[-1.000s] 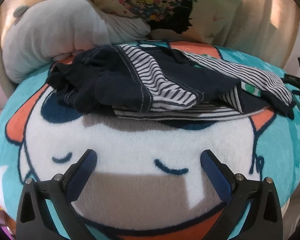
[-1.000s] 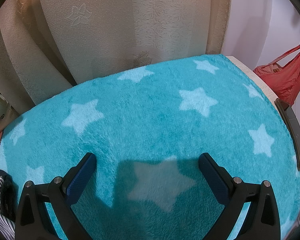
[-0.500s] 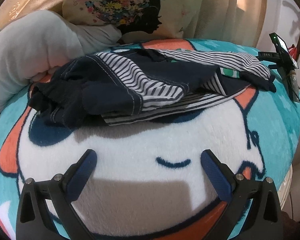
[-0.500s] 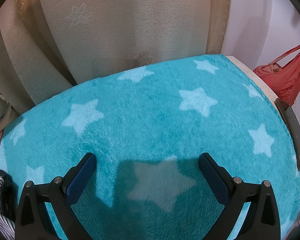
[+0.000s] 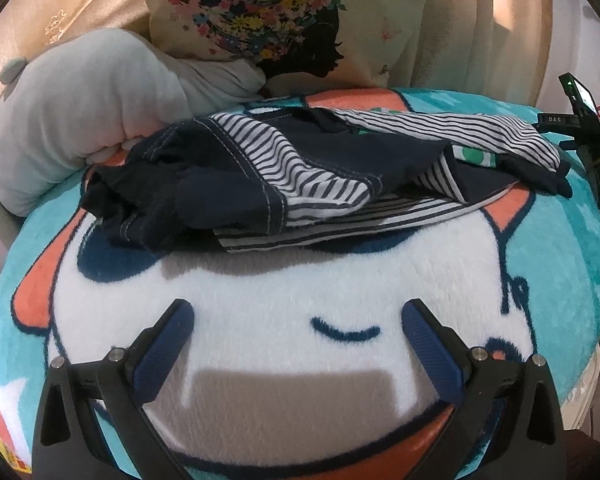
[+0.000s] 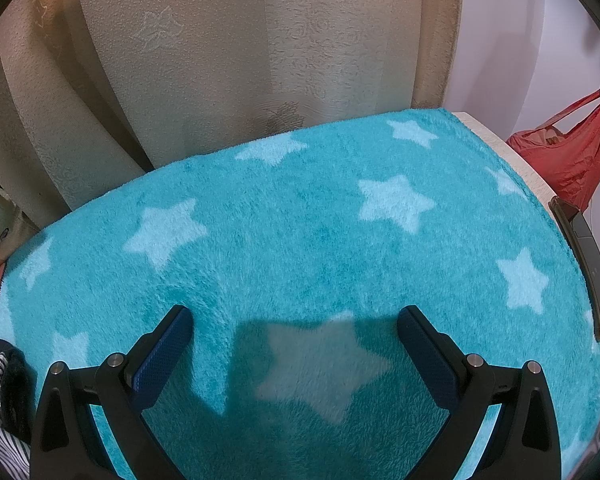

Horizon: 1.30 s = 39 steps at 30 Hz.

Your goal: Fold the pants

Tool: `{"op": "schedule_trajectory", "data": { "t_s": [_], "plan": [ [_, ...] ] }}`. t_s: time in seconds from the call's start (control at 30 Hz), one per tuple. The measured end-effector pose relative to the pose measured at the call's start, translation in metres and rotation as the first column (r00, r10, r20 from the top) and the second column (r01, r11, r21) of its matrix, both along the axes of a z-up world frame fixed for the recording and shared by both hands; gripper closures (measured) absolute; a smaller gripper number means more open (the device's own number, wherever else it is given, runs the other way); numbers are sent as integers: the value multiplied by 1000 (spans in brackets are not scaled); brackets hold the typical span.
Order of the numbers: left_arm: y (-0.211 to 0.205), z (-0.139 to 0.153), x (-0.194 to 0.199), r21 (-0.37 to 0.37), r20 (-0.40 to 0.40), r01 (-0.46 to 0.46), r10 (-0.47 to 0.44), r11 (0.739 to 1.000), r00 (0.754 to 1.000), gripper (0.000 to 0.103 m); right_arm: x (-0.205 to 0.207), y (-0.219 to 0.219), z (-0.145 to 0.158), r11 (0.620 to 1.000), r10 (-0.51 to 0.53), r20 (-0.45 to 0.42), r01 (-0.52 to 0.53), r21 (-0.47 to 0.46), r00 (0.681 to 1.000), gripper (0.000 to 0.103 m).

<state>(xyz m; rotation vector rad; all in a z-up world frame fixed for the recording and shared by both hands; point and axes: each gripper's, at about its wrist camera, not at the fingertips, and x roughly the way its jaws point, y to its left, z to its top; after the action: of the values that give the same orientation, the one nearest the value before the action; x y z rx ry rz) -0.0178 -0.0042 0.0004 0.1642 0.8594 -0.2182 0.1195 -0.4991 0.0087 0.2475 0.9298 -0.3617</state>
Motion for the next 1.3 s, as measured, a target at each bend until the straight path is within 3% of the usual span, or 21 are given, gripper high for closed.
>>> {"op": "schedule_trajectory", "data": {
  "t_s": [0.2,0.3,0.43,0.53,0.67,0.73,0.77,0.83,0.9,0.93,1.0,1.1,1.23,1.3],
  "plan": [
    [0,2,3,-18,-43,-62,62,998,997,0,0,0,0,1000,0,0,0,1,1000,0],
    [0,10,-9,-52,-30,-62,61,997,998,9,0,-1,0,1000,2,-3,-2,11,1000,0],
    [9,35,-28,-128,64,-76,84,989,994,10,-3,-2,0,999,10,-52,-7,47,999,0],
    [24,66,-42,-175,183,-96,128,980,975,10,-5,-2,0,997,29,-47,-25,70,998,0],
    [40,80,-32,-184,184,-108,142,977,973,8,-7,6,3,997,72,-111,-68,37,991,1],
    [51,79,-22,-180,149,-130,157,975,976,9,-10,8,11,999,37,-149,-37,-1,988,15],
    [55,79,-18,-175,133,-137,161,975,978,9,-18,14,23,996,1,-124,-11,-85,992,37],
    [59,77,-14,-158,112,-140,159,977,981,9,-38,37,52,992,55,-5,-55,-117,998,42],
    [62,73,-11,-154,102,-141,158,978,982,9,-65,67,76,980,199,156,-197,-28,968,42],
    [63,71,-11,-156,101,-146,163,977,981,9,-81,87,85,949,302,255,-316,16,919,41],
    [66,66,-8,-185,84,-166,184,969,979,9,-95,121,89,886,435,308,-463,22,846,37],
    [69,60,-3,-223,46,-197,212,955,976,9,-101,173,82,807,576,250,-590,-20,779,37],
    [70,58,-2,-212,32,-206,217,955,976,9,-103,211,69,741,671,185,-660,-124,718,40],
    [72,58,-2,-209,34,-209,221,955,975,9,-102,224,61,715,699,134,-680,-163,703,40]
  ]
}}
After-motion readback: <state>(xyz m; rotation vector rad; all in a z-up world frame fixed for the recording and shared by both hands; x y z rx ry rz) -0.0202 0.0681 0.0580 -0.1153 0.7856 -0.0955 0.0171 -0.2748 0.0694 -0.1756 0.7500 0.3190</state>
